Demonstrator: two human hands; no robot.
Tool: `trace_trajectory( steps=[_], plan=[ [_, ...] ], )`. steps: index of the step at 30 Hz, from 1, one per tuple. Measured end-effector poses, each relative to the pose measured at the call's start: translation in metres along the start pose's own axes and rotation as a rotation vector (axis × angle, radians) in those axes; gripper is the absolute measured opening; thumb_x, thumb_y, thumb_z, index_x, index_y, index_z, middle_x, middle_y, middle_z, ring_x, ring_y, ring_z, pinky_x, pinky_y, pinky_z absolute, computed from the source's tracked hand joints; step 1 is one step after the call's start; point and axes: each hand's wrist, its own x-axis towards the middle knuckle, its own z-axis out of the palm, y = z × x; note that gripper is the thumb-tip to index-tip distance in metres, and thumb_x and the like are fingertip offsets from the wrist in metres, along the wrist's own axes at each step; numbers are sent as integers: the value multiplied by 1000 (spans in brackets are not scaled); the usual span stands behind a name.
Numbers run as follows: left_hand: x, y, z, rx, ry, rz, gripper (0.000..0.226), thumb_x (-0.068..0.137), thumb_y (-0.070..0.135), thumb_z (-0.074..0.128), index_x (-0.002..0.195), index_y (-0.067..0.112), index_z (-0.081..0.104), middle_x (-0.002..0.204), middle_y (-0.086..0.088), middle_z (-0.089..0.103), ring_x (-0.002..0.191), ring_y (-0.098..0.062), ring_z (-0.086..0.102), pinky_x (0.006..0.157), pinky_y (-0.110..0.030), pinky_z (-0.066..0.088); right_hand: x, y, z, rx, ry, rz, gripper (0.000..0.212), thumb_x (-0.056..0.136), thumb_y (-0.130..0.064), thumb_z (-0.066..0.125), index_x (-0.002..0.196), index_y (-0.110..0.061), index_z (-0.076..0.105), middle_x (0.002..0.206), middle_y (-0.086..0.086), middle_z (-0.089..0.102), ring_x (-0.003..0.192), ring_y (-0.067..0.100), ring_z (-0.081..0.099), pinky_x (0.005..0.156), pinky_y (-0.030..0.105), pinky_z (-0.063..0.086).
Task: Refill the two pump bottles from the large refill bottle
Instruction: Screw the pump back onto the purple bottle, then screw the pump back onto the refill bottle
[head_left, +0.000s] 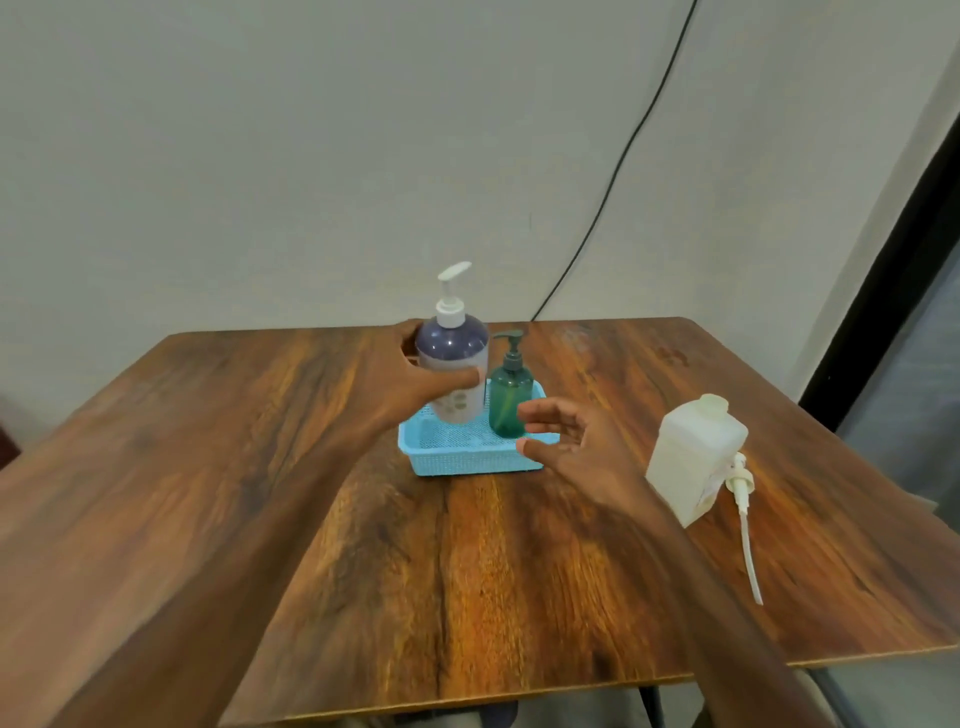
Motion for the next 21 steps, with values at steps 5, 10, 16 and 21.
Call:
trace_trajectory(
  steps=[5,10,16,21],
  plan=[
    [42,-19,-5,85,-74,-69,61,76,24,94,131,16,68,123,1,74,110,-15,71,95,-33,60,24,11,12,-101,-14,6,29,82,-25,84,108,-32,74,104,-24,72,101,-9,66,87,19,57],
    [70,-75,11,194,-177,-153,75,70,24,99,134,14,63,131,-2,70,115,-19,68,94,-28,57,35,27,15,-133,-17,33,28,82,-23,84,107,-31,76,108,-20,72,103,-6,66,86,22,59],
    [95,-109,20,222,-236,-197,74,69,30,99,132,18,63,126,2,70,116,-19,68,89,-25,55,40,35,10,-121,-34,56,27,83,-22,83,107,-31,76,111,-16,72,107,-1,66,83,24,60],
    [100,-109,25,333,-268,-167,77,66,36,100,131,18,64,122,3,70,110,-18,68,89,-28,57,37,38,8,-83,-63,85,25,84,-20,83,102,-35,75,109,-13,72,103,-3,67,77,17,59]
  ],
)
